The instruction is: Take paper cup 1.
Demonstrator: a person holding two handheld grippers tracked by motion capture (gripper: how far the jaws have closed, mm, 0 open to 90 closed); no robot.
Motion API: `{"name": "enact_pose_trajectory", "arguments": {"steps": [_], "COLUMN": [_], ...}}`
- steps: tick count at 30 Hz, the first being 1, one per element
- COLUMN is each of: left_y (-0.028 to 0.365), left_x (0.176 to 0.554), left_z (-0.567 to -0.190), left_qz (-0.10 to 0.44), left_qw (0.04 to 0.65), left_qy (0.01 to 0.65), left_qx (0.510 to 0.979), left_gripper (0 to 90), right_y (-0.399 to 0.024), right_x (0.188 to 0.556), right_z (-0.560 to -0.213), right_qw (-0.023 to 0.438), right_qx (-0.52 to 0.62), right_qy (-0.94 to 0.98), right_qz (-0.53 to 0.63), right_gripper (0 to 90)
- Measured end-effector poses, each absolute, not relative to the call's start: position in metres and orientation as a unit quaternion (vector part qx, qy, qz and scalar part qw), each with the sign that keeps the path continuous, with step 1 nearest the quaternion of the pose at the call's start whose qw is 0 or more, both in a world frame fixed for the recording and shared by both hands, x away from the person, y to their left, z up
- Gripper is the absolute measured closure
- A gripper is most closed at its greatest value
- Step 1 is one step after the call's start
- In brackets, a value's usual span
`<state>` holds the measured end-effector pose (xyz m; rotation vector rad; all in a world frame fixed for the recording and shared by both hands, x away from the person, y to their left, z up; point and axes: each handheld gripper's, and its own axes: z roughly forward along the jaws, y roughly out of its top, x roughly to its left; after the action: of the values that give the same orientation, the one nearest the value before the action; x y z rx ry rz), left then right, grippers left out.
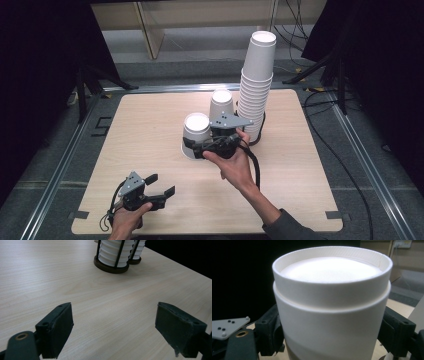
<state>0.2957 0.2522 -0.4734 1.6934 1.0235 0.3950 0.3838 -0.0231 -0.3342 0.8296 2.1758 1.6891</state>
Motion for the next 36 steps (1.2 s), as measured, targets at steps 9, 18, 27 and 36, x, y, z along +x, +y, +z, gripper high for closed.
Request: {"name": "enact_pose_trajectory", "arguments": {"steps": [9, 18, 27, 36], "left_y": [0.253, 0.253, 0.253, 0.250], "left_x": [0.294, 0.295, 0.295, 0.296], "left_z": [-0.472, -0.471, -0.472, -0.471], "left_qz": [0.169, 0.170, 0.171, 0.171], "left_qw": [0.525, 0.525, 0.532, 0.520], "left_qy": [0.433, 0.428, 0.427, 0.424], "left_qx": [0.713, 0.715, 0.711, 0.721], "left_gripper": [14.4, 14.4, 14.4, 14.4], "right_y": [-0.025, -0.027, -0.028, -0.029], "right_x": [0.381, 0.379, 0.375, 0.379], "right_z": [-0.356, -0.371, -0.379, -0.397], "right_qw": [0.109, 0.096, 0.090, 0.082], "right_qx": [0.284, 0.291, 0.290, 0.289], "right_qy": [0.758, 0.765, 0.775, 0.785], "right_qz": [0.577, 0.567, 0.554, 0.542], "right_gripper": [19.4, 19.4, 19.3, 19.3]}}
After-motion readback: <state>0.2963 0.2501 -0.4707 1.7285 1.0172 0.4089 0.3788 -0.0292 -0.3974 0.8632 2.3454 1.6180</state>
